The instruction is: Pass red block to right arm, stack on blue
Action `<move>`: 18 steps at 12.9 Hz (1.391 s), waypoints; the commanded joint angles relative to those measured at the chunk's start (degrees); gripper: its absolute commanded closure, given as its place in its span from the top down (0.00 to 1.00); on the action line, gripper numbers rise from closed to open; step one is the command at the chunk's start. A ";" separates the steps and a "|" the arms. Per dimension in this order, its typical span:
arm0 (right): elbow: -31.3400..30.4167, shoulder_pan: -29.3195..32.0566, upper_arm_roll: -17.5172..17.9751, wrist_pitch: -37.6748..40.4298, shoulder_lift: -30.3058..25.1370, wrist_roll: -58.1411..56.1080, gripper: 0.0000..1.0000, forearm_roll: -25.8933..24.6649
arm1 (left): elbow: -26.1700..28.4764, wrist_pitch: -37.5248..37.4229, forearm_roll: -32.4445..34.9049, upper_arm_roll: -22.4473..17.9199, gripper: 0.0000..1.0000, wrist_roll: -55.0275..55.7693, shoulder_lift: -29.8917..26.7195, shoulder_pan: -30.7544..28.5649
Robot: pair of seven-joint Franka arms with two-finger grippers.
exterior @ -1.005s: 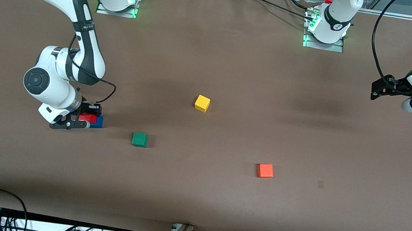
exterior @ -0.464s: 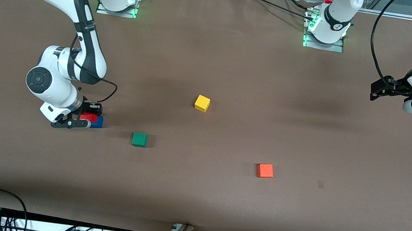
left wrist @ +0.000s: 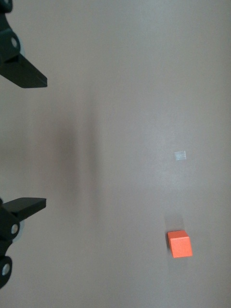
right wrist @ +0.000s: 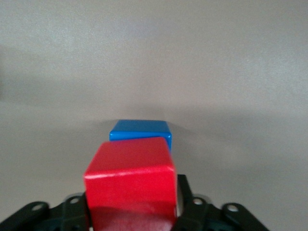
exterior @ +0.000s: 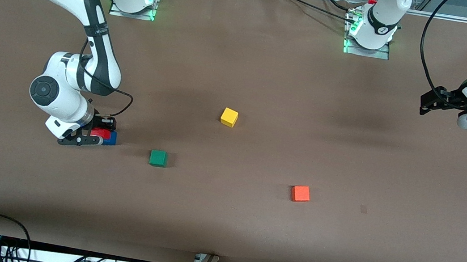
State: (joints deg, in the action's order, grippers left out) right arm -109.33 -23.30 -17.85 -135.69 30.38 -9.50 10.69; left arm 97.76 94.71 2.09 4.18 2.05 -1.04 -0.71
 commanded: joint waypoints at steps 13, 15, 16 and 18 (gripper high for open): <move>16.94 0.71 -4.29 22.11 -1.82 0.28 1.00 -1.11 | -2.66 -1.20 0.46 0.39 1.00 0.94 1.31 0.36; 21.50 0.62 -5.52 27.65 -1.90 0.27 1.00 -1.11 | -2.66 -1.20 0.46 0.74 1.00 0.94 1.31 0.36; 24.22 0.62 -6.31 31.33 -1.99 0.28 1.00 -1.11 | -2.66 -1.20 0.46 0.74 1.00 0.94 1.31 0.36; 29.32 0.62 -7.72 38.19 -2.17 0.36 1.00 -1.11 | -2.66 -1.11 0.46 0.74 1.00 1.03 1.39 0.36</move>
State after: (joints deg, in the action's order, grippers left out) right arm -85.13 -22.80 -24.56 -103.88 28.37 -9.53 10.53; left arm 96.89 94.70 2.09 4.77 2.12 -0.42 -0.66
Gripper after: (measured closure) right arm 0.000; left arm 0.000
